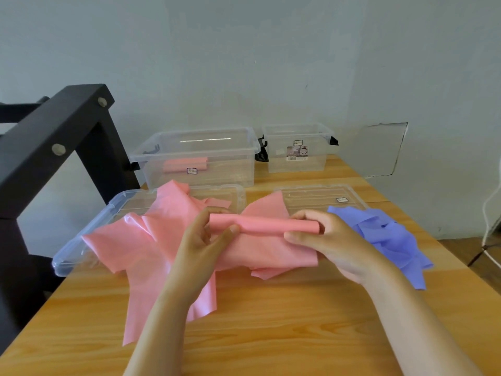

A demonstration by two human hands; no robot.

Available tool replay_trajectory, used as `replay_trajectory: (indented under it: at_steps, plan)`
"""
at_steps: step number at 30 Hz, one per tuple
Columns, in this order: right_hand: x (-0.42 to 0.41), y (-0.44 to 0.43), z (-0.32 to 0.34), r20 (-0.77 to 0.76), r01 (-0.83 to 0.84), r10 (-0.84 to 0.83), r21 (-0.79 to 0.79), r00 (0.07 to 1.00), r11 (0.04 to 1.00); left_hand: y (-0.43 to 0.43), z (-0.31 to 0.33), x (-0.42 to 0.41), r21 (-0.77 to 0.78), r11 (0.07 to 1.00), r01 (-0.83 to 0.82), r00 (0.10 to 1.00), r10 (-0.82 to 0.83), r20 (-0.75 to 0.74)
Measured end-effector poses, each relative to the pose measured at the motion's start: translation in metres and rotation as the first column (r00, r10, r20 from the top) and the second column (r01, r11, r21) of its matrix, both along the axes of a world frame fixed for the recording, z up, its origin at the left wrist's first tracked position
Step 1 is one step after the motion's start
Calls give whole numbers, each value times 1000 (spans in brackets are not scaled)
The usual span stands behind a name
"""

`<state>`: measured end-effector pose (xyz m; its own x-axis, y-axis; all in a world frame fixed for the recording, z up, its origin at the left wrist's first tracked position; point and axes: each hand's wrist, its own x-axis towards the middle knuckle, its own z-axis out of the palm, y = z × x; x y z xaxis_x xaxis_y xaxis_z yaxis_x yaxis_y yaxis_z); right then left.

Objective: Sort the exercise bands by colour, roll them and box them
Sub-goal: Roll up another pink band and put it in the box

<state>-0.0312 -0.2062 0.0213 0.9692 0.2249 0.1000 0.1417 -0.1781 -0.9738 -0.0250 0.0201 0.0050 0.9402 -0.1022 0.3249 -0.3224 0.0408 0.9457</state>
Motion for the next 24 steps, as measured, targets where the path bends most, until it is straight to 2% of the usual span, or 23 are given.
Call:
replay_trajectory:
  at_steps: [5, 13, 19, 24]
  plan:
    - [-5, -5, 6, -81, -26, 30, 52, 996, 998, 0, 3, -4, 32, 999, 30, 999, -29, -19]
    - [-2, -3, 3, -77, 38, -33, 58, 996, 998, -3, -4, -1, 44, 999, 22, 999, -21, -34]
    - [-1, 0, 4, 56, 74, -77, 55, 995, 996, 0, -6, -1, 47, 999, 8, 999, -5, -54]
    - [0, 2, 2, 0, 96, -96, 72, 995, 993, 2, -8, 1, 38, 999, -36, 998, 38, -48]
